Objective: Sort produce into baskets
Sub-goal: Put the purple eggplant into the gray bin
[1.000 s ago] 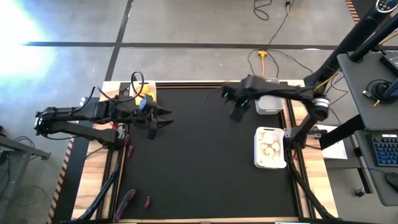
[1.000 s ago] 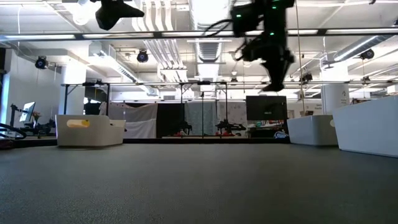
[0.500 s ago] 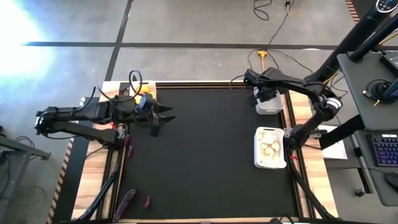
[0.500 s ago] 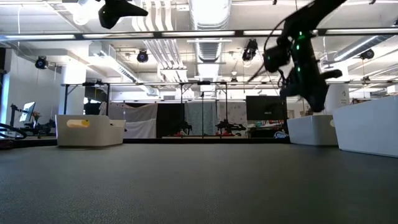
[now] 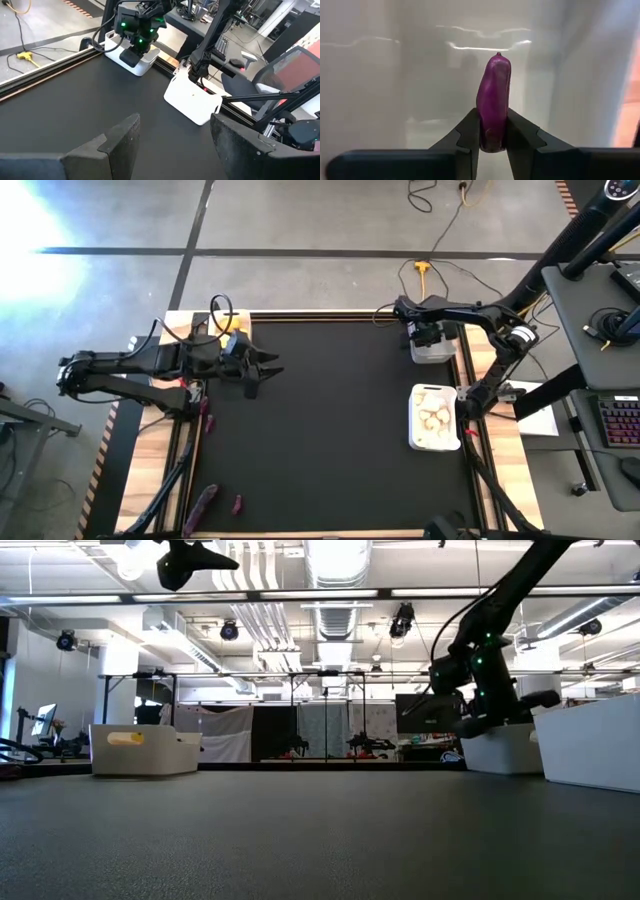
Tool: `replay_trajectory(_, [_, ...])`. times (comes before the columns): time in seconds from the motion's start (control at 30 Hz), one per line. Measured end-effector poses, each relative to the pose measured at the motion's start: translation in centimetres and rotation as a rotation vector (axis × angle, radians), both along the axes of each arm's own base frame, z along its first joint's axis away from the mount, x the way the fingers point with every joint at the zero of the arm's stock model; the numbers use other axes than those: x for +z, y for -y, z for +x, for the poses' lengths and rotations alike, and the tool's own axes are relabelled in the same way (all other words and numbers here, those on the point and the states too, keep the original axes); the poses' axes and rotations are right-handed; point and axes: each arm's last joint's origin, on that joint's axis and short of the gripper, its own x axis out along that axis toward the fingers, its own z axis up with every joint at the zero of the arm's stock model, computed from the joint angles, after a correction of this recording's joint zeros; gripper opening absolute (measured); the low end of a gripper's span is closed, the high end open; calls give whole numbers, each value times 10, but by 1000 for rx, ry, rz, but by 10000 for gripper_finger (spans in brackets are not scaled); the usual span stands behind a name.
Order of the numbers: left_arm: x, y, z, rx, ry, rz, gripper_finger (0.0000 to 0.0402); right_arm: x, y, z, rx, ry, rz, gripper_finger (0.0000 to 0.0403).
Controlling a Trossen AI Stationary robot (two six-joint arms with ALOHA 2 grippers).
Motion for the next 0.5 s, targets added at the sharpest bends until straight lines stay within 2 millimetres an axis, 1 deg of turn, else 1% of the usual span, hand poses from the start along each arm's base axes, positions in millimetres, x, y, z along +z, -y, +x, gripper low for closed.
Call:
replay_trajectory(0.2, [13, 0, -6, -6, -43, 13, 223, -6, 2, -1, 10, -19, 8, 104])
replay_trajectory(0.37, [27, 0, -14, -17, -98, 47, 223, 0, 1, -3, 41, -9, 7, 149])
replay_trajectory(0.5, [36, 0, -21, 4, -146, 71, 223, 14, -1, -4, 63, 20, -40, 183])
